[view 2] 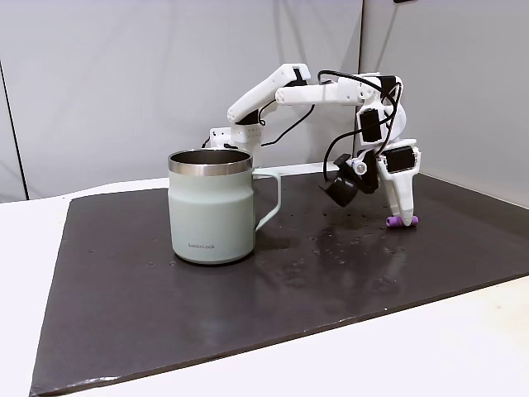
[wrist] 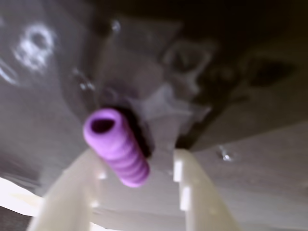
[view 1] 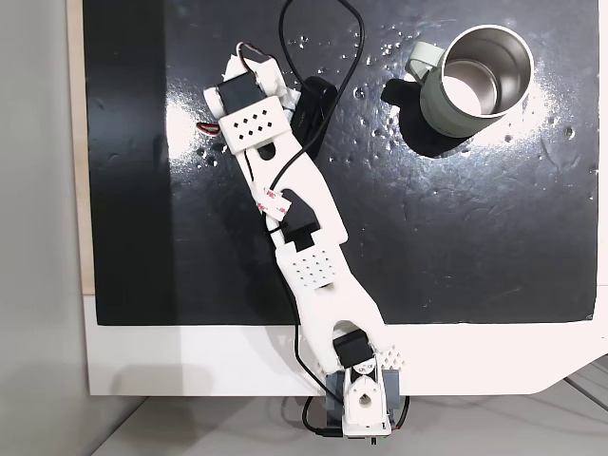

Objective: Grasp a pengrip and put it in the cup.

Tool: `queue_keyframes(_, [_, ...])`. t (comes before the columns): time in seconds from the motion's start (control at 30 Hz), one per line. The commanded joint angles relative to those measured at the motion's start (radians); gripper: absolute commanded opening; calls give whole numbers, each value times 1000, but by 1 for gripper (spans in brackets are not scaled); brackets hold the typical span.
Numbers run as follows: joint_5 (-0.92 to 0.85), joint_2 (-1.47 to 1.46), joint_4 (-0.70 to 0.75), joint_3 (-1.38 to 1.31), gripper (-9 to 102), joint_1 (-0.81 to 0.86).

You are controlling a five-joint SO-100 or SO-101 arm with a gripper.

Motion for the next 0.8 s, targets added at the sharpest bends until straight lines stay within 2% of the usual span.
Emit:
queue_keyframes(0.0, [-14,-2,28,-2,5,48])
queue_keyframes(0.07, [-17,9,32,15,0,52])
queue_keyframes(0.37, [-66,250,81,100,0,55])
queue_keyframes(0.57, [-230,494,175,129,0,98])
queue_keyframes(0.77, [-410,672,261,143,0,219])
